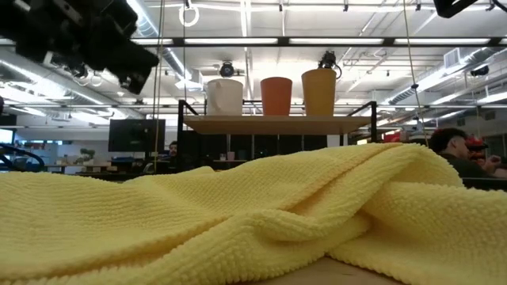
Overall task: Stack small to large cups/mugs on shelf
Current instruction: Return to Home Position
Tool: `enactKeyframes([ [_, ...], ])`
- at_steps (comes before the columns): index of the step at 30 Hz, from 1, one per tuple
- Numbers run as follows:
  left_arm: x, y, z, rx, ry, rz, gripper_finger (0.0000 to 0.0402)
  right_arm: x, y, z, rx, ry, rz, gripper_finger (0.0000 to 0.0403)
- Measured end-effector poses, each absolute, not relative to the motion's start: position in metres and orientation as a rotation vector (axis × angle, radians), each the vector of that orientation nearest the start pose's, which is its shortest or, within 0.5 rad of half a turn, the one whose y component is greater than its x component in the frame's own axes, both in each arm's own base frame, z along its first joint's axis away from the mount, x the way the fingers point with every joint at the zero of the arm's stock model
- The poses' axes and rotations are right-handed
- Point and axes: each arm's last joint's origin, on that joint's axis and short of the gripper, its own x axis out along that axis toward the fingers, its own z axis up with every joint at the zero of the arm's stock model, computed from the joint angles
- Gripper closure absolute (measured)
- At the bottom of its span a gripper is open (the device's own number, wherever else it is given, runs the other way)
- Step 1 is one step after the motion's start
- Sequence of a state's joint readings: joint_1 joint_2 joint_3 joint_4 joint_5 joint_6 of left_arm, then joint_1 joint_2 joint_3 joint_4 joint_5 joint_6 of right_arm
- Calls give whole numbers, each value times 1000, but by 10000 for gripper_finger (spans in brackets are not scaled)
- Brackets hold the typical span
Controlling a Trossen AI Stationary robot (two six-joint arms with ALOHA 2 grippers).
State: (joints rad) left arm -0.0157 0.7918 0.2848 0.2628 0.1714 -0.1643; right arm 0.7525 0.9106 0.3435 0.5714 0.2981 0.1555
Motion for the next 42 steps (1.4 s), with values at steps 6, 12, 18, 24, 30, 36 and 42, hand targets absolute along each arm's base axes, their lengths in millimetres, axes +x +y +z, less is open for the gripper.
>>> enactKeyframes([
  [6, 171, -17, 237, -79, 226, -161, 376, 146, 125, 231, 149, 30, 454, 347],
  [12, 142, -13, 249, -68, 191, -99, 375, 147, 125, 231, 152, 31, 452, 347],
  [18, 112, -9, 247, -115, 124, -52, 367, 147, 125, 231, 132, 26, 451, 347],
  [24, 98, -8, 231, -121, 59, -64, 366, 149, 121, 235, 122, -12, 441, 347],
  [30, 91, -7, 226, -114, 24, -66, 373, 149, 110, 244, 131, -61, 464, 347],
  [36, 83, -7, 226, -102, -2, -67, 368, 147, 91, 251, 133, -78, 408, 347],
  [42, 77, -6, 227, -101, -27, -68, 366, 140, 81, 258, 141, -110, 426, 347],
])
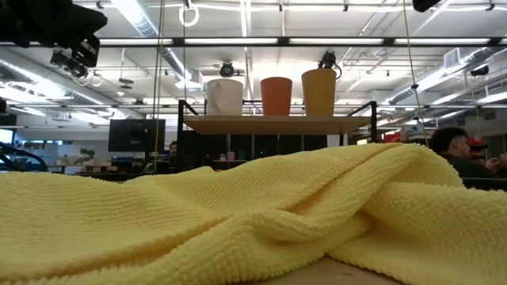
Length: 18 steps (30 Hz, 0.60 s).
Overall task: Stack small to large cups/mugs on shelf
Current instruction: Return to Home Position
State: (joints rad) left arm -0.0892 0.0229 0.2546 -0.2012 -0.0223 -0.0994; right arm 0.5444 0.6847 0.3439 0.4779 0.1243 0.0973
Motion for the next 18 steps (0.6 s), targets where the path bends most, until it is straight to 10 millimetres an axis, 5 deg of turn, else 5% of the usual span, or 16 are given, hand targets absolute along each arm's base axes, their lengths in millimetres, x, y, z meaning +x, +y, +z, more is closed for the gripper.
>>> enactKeyframes([
  [18, 90, -8, 202, -105, -78, -73, 368, 114, 60, 272, 142, -190, 418, 347],
])
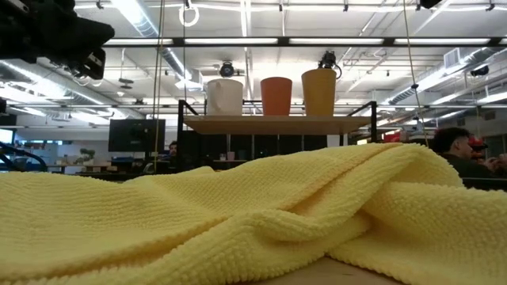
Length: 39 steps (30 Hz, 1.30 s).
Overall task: Stack small to large cups/mugs on shelf
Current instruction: Return to Home Position
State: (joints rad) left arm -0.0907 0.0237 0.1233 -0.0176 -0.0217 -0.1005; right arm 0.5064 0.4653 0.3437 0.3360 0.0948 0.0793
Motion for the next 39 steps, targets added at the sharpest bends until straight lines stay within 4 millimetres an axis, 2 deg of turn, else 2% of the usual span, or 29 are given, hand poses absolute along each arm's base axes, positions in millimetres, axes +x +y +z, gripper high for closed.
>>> enactKeyframes([
  [3, 91, -9, 197, -106, -72, -84, 366, 118, 63, 265, 166, -203, 423, 347],
  [8, 95, -11, 188, -108, -98, -101, 368, 121, 65, 239, 171, -200, 428, 347],
  [17, 95, -11, 186, -99, -77, -100, 370, 117, 63, 209, 197, -177, 430, 347],
  [28, 95, -11, 184, -100, -68, -99, 374, 117, 63, 206, 197, -176, 430, 347],
  [32, 98, -11, 174, -102, -72, -98, 378, 117, 63, 206, 197, -175, 430, 347],
  [39, 98, -11, 177, -96, -104, -105, 371, 117, 63, 206, 192, -175, 429, 347],
])
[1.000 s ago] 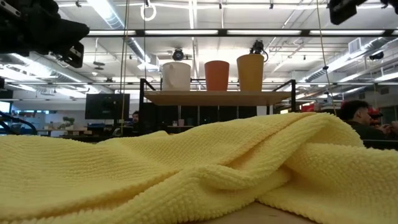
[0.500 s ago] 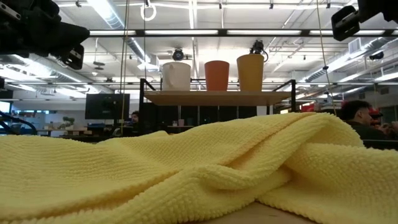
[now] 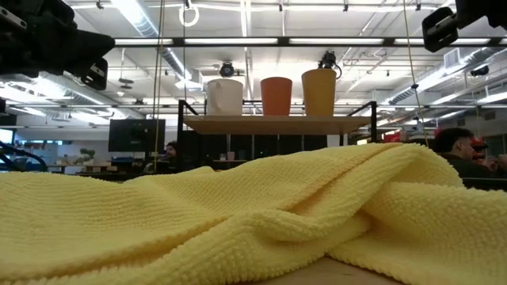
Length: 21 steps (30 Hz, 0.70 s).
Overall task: Stack small to large cups/mugs on shelf
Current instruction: Return to Home Position
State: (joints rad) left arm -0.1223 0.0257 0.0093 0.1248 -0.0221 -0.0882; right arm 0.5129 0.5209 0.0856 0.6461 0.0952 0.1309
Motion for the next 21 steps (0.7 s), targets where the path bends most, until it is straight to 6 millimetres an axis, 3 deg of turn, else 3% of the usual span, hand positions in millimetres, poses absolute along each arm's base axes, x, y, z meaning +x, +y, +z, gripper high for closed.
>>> enactKeyframes([
  [14, 98, -11, 173, -39, -72, -101, 373, 120, 59, 204, 134, -162, 389, 347],
  [21, 98, -11, 172, -41, -61, -101, 366, 118, 54, 191, 148, -178, 360, 347],
])
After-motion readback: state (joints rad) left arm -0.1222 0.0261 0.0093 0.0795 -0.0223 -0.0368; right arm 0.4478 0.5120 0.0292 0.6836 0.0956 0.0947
